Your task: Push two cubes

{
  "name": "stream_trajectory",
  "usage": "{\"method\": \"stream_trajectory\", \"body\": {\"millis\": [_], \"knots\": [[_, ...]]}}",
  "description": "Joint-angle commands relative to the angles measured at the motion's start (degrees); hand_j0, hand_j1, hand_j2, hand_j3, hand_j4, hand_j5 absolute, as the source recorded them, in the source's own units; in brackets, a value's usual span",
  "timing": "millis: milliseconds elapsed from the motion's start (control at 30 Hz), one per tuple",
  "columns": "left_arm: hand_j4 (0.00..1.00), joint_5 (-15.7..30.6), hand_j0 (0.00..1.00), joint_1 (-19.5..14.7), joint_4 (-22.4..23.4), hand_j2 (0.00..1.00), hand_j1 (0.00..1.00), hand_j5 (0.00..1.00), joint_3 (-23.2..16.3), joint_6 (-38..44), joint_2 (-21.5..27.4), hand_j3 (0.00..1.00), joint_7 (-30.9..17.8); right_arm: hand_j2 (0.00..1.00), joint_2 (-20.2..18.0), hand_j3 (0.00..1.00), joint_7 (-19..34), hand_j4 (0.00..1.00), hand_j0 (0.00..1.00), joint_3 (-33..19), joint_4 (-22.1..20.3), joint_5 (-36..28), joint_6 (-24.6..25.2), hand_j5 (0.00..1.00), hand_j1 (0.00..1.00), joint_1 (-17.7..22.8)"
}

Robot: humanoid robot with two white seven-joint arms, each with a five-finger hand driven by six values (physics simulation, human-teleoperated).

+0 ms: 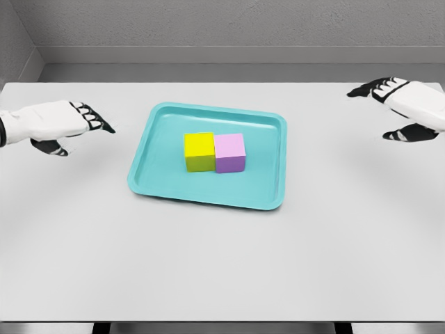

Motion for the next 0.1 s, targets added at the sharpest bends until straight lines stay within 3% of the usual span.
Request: {"method": "stream_trajectory", "body": {"millis": [0, 67], "knots": [[1.00, 1.7, 1.00, 0.0, 0.2, 1.00, 1.00, 1.00, 2.8, 0.2, 2.6, 1.00, 0.0, 1.00, -1.1, 1.00, 0.0, 1.00, 1.00, -1.5, -0.5, -1.7, 0.2, 1.00, 1.00, 0.1], [1.00, 1.8, 1.00, 0.1, 0.5, 1.00, 1.00, 1.00, 2.9, 0.2, 2.7, 1.00, 0.0, 1.00, -1.1, 1.00, 0.0, 1.00, 1.00, -1.4, -0.5, -1.7, 0.2, 1.00, 1.00, 0.6]]}}
